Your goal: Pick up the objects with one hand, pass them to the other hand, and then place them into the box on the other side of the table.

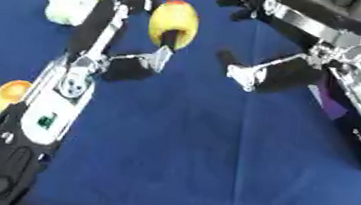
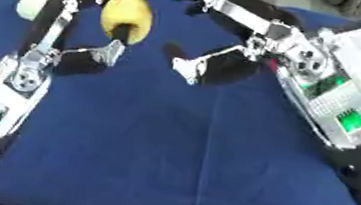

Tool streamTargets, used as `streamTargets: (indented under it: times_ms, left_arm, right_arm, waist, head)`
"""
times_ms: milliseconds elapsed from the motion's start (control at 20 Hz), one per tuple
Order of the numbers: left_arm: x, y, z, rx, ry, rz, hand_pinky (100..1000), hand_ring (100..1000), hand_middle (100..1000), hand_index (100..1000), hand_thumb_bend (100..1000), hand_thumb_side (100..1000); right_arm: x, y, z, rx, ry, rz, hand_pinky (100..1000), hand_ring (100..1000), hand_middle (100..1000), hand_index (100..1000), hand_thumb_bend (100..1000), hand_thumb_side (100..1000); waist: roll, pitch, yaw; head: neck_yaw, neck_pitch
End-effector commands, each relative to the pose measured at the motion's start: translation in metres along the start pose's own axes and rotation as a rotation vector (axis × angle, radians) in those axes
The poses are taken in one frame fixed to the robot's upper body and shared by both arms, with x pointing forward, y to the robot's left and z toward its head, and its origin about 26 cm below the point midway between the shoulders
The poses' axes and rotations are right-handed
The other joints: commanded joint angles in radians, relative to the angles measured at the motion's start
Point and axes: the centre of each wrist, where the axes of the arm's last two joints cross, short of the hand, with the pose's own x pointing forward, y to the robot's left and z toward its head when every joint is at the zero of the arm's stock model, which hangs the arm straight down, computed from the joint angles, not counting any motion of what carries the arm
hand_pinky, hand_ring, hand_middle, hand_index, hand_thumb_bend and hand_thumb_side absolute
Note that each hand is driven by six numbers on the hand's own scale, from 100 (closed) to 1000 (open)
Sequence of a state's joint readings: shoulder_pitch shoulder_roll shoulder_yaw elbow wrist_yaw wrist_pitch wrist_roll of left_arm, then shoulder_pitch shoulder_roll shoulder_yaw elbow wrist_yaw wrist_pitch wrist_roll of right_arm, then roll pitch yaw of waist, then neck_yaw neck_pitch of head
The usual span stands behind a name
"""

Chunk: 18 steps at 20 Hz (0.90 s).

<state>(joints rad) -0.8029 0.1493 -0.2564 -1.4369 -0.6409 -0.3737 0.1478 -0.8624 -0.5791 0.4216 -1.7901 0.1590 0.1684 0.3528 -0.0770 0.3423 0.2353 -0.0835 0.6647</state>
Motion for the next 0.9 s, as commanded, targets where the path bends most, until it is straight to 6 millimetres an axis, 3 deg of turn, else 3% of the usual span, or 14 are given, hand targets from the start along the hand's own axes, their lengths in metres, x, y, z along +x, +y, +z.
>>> streamTargets:
  times_ms: [50,550,900]
  left_arm:
    - [0.010,0.005,-0.014,0.031,-0.095,-0.010,807,559,496,555,100,358]
    - [0.016,-0.007,-0.021,0.012,-0.164,0.028,811,559,495,555,100,364]
    - [0.008,-0.015,-0.018,-0.040,-0.122,0.016,813,560,495,557,100,367]
  right_arm:
    - [-0.003,-0.005,-0.004,-0.008,0.004,0.021,920,1000,1000,1000,100,145]
    - [-0.010,-0.004,-0.013,0.014,0.003,-0.027,926,1000,1000,1000,100,223]
    - [-0.003,-0.006,-0.011,0.048,-0.033,-0.083,921,1000,1000,977,100,211]
  waist:
    - [0.001,-0.016,0.006]
    - [-0.003,-0.008,0.029]
    - [-0.002,-0.007,0.019]
  head:
    - [-0.013,-0.013]
    - [-0.032,-0.020]
    - [-0.026,-0.012]
